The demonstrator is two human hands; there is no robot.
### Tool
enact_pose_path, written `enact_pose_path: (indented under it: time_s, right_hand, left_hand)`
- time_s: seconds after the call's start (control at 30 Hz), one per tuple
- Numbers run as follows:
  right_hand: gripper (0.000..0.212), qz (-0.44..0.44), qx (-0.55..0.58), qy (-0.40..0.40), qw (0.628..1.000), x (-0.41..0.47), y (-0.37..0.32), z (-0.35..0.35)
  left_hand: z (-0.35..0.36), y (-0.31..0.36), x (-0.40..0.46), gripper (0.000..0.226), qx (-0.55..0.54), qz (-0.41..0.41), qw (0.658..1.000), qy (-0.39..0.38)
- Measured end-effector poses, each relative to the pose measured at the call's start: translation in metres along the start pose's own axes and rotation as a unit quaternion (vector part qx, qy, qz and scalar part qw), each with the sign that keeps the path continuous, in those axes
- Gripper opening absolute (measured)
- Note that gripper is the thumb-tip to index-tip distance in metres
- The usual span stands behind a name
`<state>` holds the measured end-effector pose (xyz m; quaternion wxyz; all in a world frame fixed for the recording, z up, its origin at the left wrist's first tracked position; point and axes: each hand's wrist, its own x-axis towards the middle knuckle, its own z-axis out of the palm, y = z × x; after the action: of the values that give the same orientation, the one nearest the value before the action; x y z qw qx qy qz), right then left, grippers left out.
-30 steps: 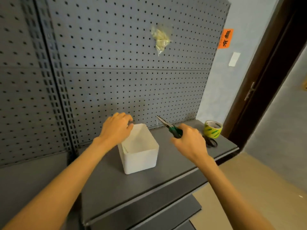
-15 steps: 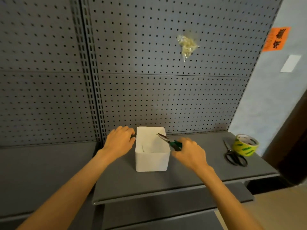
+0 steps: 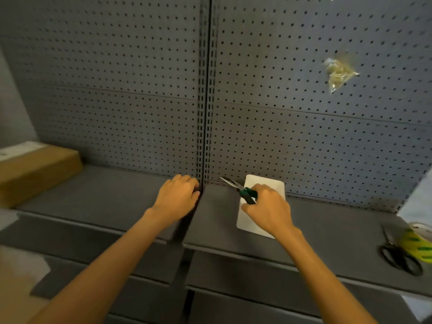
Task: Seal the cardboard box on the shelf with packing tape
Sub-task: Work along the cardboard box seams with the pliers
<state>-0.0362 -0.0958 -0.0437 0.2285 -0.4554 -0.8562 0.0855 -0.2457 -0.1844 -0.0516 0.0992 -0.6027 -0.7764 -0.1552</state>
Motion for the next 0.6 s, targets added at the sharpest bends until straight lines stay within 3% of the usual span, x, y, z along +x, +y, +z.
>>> enact_pose_path:
  time_s: [0.27, 0.5, 0.6]
  right_hand:
    - [0.043, -0.139, 0.04, -0.044, 0.988, 0.01, -0.136, 0.044]
    - [0.034, -0.201, 0.038, -0.108, 0.973, 0.0, -0.255, 0.107]
    - [0.033, -0.222, 0.045, -0.117, 0.967, -0.001, -0.316, 0.131]
  left_hand:
    - [-0.068, -0.124, -0.072, 0.034, 0.074, -0.129, 0.988, 0.028]
    - [-0.068, -0.225, -0.148, 0.032, 0.083, -0.171, 0.982, 0.003]
    - [-0.091, -0.281, -0.182, 0.029, 0.104, -0.197, 0.974, 0.027]
